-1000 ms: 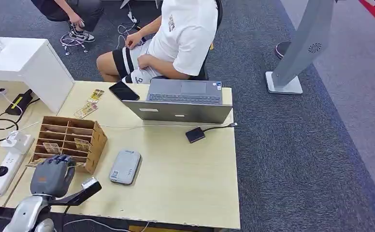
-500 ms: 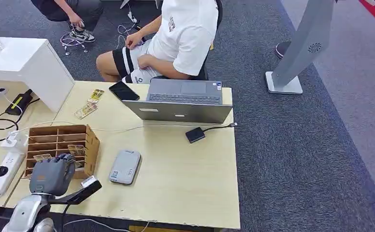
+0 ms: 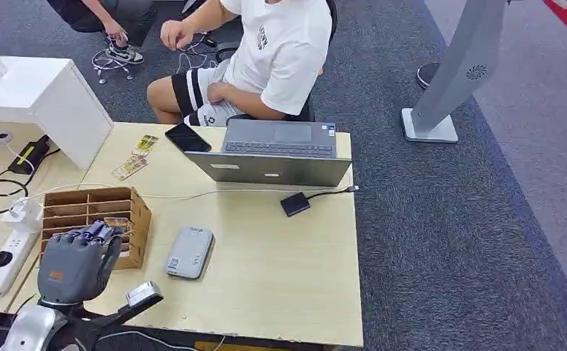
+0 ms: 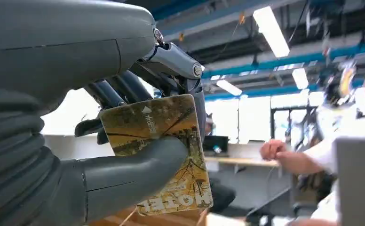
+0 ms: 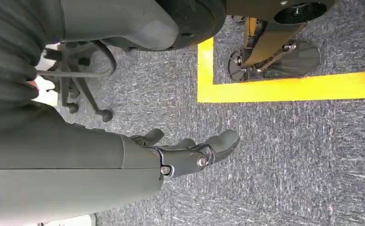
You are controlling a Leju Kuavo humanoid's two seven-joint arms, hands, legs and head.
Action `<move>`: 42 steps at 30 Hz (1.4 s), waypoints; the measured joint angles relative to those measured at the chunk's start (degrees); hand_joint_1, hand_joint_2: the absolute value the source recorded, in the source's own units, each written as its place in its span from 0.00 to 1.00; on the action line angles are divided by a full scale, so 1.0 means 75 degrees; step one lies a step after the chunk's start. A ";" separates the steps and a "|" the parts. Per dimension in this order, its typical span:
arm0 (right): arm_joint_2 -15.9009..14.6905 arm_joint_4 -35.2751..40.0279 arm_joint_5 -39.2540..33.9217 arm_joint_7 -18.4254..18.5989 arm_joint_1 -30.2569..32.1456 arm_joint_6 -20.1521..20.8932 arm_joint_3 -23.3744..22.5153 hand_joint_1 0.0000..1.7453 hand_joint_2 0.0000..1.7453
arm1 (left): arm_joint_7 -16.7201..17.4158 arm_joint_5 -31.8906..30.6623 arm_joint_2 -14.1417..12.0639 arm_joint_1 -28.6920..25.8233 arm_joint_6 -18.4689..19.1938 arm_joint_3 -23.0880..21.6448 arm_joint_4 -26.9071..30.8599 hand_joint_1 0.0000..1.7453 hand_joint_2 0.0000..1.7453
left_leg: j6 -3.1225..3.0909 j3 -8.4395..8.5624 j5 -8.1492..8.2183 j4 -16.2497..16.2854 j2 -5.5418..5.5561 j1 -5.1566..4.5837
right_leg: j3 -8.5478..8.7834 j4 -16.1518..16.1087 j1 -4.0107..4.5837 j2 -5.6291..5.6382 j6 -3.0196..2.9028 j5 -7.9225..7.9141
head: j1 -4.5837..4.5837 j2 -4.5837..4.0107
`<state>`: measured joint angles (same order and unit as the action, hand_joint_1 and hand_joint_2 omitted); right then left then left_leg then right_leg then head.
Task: Pass the card to the sensor for recognition and then transmit it.
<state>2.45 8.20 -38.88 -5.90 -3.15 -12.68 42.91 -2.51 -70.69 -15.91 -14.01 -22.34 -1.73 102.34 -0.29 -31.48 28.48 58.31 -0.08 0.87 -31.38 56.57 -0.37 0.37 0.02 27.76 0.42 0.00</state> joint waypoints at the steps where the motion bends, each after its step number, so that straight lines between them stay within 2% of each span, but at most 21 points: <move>1: 0.0000 0.0000 -0.0003 -0.0003 0.0000 0.0003 0.0000 0.00 1.00 | -0.0003 0.0017 -0.0026 0.0012 -0.0078 -0.0090 0.0133 1.00 1.00 | 0.0000 0.0000 0.0000 0.0000 0.0001 0.0000 | 0.0001 0.0000 0.0000 -0.0001 0.0000 0.0000 | 0.0000 0.0000; 12: 0.0000 0.0000 -0.0003 -0.0012 0.0014 0.0009 0.0000 0.00 1.00 | -0.0003 0.0084 -0.0151 0.0059 -0.0113 -0.0396 0.0553 1.00 1.00 | 0.0001 0.0003 -0.0001 0.0000 -0.0001 0.0001 | -0.0001 0.0000 0.0000 0.0001 0.0000 0.0000 | -0.0003 0.0000; 15: 0.0000 0.0000 0.0120 0.0006 0.0010 0.0032 0.0020 0.00 1.00 | 0.0093 0.0219 -0.0163 0.0591 -0.0069 -0.0399 0.0378 1.00 1.00 | -0.0011 -0.0006 -0.0013 0.0003 0.0026 -0.0001 | -0.0002 -0.0001 0.0000 -0.0030 0.0000 0.0000 | 0.0000 0.0000; 20: 0.0000 0.0003 0.0397 0.0058 -0.0097 0.0125 0.0216 0.00 1.00 | 0.0125 -0.0047 -0.0300 0.2458 -0.0303 -0.0399 -0.1230 1.00 1.00 | 0.0009 -0.0010 -0.0050 0.0003 0.0053 0.0003 | 0.0005 0.0003 0.0000 -0.0054 -0.0015 -0.0029 | -0.0003 0.0000; 21: 0.0000 0.0003 0.0414 0.0093 -0.0111 0.0143 0.0259 0.00 1.00 | 0.0105 -0.0113 -0.0323 0.2962 -0.0326 -0.0399 -0.1807 1.00 1.00 | 0.0007 -0.0014 -0.0059 0.0003 0.0054 0.0008 | -0.0002 0.0003 0.0002 -0.0054 -0.0010 -0.0037 | 0.0003 0.0000; 25: 0.0000 0.0003 0.0466 0.0187 -0.0156 0.0152 0.0399 0.00 1.00 | 0.0093 -0.0327 -0.0358 0.4511 -0.0303 -0.0437 -0.3389 1.00 1.00 | 0.0020 -0.0019 -0.0077 0.0003 0.0041 0.0012 | -0.0013 0.0007 0.0005 -0.0038 -0.0018 -0.0059 | 0.0000 0.0000; 27: 0.0000 0.0003 0.0493 0.0219 -0.0166 0.0149 0.0419 0.00 1.00 | 0.0093 -0.0382 -0.0347 0.5032 -0.0227 -0.0536 -0.3966 1.00 1.00 | 0.0020 -0.0019 -0.0077 0.0003 0.0026 0.0011 | -0.0018 0.0007 0.0004 -0.0022 -0.0017 -0.0064 | 0.0000 0.0000; 32: 0.0012 0.0003 0.0493 0.0227 -0.0176 0.0073 0.0460 0.00 1.00 | 0.0149 -0.0402 -0.0291 0.5796 -0.0163 -0.0684 -0.4861 1.00 1.00 | 0.0020 -0.0023 -0.0076 0.0003 0.0017 0.0011 | -0.0025 0.0006 0.0004 -0.0012 -0.0016 -0.0065 | 0.0003 0.0000; 40: 0.0017 0.0003 0.0493 0.0227 -0.0185 0.0055 0.0530 0.00 1.00 | 0.0178 -0.0274 -0.0291 0.5985 -0.0168 -0.0717 -0.5386 1.00 1.00 | 0.0020 -0.0032 -0.0075 0.0003 0.0004 0.0011 | -0.0038 0.0007 0.0004 0.0000 -0.0016 -0.0065 | 0.0000 0.0000; 41: 0.0017 0.0003 0.0493 0.0227 -0.0186 0.0058 0.0533 0.00 1.00 | 0.0178 -0.0251 -0.0297 0.5988 -0.0169 -0.0717 -0.5416 0.01 1.00 | 0.0021 -0.0032 -0.0075 0.0003 0.0004 0.0012 | -0.0039 0.0007 0.0004 0.0000 -0.0016 -0.0065 | 0.0000 0.0000; 42: 0.0018 0.0003 0.0493 0.0227 -0.0186 0.0058 0.0536 0.00 1.00 | 0.0175 -0.0204 -0.0309 0.5989 -0.0195 -0.0717 -0.5448 0.00 1.00 | 0.0021 -0.0032 -0.0075 0.0003 0.0004 0.0012 | -0.0039 0.0007 0.0005 0.0001 -0.0016 -0.0065 | 0.0003 0.0000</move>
<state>2.58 8.22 -35.19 -4.20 -4.54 -12.24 46.93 -1.20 -72.21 -18.23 30.90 -23.80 -7.10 61.48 -0.14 -31.72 27.91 58.33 -0.06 0.95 -31.67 56.62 -0.34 0.38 -0.10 27.27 0.44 0.00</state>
